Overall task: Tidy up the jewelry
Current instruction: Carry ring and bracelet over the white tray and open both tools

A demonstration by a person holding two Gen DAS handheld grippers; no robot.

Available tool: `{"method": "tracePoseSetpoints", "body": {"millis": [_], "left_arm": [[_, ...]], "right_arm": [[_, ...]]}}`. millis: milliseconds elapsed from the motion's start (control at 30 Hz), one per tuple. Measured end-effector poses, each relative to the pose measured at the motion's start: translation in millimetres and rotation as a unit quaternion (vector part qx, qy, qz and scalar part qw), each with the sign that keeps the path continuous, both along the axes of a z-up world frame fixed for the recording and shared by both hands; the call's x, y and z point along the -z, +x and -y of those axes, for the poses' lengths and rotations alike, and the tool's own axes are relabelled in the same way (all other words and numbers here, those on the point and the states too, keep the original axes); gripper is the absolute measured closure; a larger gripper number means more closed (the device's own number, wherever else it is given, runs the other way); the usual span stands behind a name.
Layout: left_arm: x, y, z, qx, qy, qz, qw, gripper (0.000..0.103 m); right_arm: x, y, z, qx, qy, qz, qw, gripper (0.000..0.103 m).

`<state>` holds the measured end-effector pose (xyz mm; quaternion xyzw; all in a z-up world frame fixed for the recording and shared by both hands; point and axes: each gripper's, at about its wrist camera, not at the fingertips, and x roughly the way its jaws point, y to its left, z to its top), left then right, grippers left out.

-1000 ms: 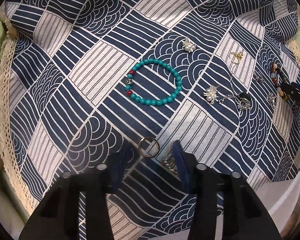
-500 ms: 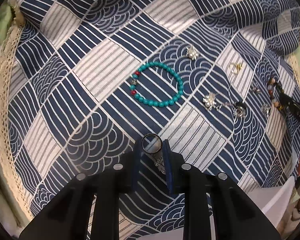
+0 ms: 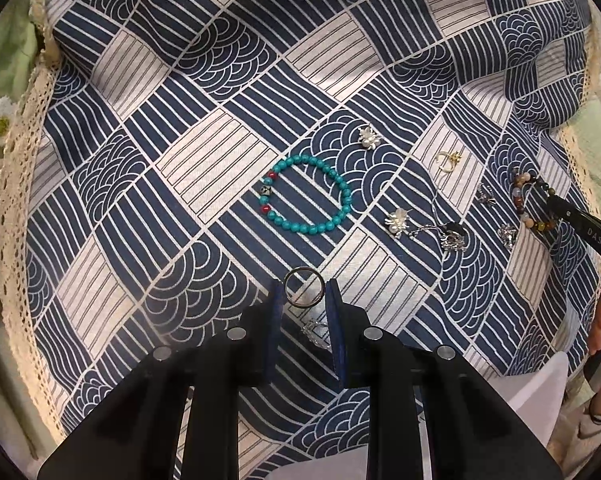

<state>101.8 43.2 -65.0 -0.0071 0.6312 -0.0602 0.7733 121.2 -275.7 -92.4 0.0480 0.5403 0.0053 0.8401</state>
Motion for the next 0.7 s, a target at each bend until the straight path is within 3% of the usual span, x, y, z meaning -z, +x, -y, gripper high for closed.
{"method": "tracePoseSetpoints", "body": {"millis": [200,333,433,700], "left_arm": [[-22,-16,-3,0.008,-0.025,0.025,0.9994,0.083],[-38,-29,-4,0.004,-0.067,0.034,0.9972,0.083],[-48,-42,1,0.009,-0.062,0.049,0.9969,0.083],[-91,-112,0,0.043,-0.089,0.089,0.9911,0.083]], "right_arm": [[-34,-11,-3,-0.002,0.037,0.025,0.999,0.091],[-66,-26,-18,-0.013,0.062,0.056,0.996,0.091],[-100,-51,-35,-0.05,0.036,0.104,0.993,0.091],[-166,-153,-77,-0.171,0.048,0.158,0.971,0.091]]}}
